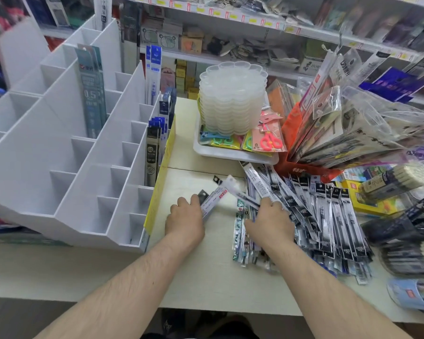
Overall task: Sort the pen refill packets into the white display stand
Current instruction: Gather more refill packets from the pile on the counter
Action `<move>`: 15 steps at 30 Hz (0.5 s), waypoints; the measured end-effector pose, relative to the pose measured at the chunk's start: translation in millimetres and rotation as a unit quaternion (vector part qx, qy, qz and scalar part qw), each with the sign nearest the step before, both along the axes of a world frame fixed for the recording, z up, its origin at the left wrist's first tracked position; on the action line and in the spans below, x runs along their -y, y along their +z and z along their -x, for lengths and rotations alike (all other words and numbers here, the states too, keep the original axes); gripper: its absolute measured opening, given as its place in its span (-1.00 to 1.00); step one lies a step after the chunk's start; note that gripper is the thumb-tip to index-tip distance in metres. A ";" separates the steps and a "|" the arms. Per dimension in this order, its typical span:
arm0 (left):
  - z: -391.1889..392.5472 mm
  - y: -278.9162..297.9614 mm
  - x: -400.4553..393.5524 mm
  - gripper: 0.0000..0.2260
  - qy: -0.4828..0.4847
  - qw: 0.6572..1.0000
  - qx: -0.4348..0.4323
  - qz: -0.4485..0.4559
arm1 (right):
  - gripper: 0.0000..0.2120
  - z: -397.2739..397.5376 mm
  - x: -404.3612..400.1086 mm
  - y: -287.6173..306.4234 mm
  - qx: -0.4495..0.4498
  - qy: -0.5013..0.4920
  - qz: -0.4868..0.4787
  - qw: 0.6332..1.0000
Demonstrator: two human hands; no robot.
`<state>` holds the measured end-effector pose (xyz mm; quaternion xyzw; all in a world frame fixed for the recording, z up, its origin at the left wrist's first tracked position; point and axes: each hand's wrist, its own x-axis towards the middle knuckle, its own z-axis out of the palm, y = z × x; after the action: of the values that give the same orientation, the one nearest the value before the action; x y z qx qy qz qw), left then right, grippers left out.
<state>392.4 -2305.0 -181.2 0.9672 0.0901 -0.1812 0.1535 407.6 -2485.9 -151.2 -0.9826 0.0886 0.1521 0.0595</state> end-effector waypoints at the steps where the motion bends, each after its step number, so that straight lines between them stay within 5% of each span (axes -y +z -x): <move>1: 0.9 0.8 -2.0 -0.52 -0.001 1.000 -0.007 -0.015 | -0.49 -2.0 1.9 2.3 0.000 -0.010 -0.014 1.000; 6: 0.8 3.3 -13.4 -0.61 -0.009 0.999 -0.040 -0.032 | -0.57 -4.2 2.5 9.2 0.000 -0.031 -0.060 0.998; 9: -4.1 3.9 -17.3 -0.67 -0.002 0.999 -0.043 0.000 | -0.42 -2.8 2.6 12.3 0.008 -0.069 -0.145 0.987; 15: -12.3 7.0 -25.5 -0.82 0.114 0.974 -0.069 0.181 | -0.28 5.2 -6.0 7.0 -0.046 -0.150 -0.376 0.913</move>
<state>404.7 -2279.5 -174.2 0.8920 0.1763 -0.2420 0.3388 402.4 -2479.9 -144.2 -0.8545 0.1736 0.2087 0.4428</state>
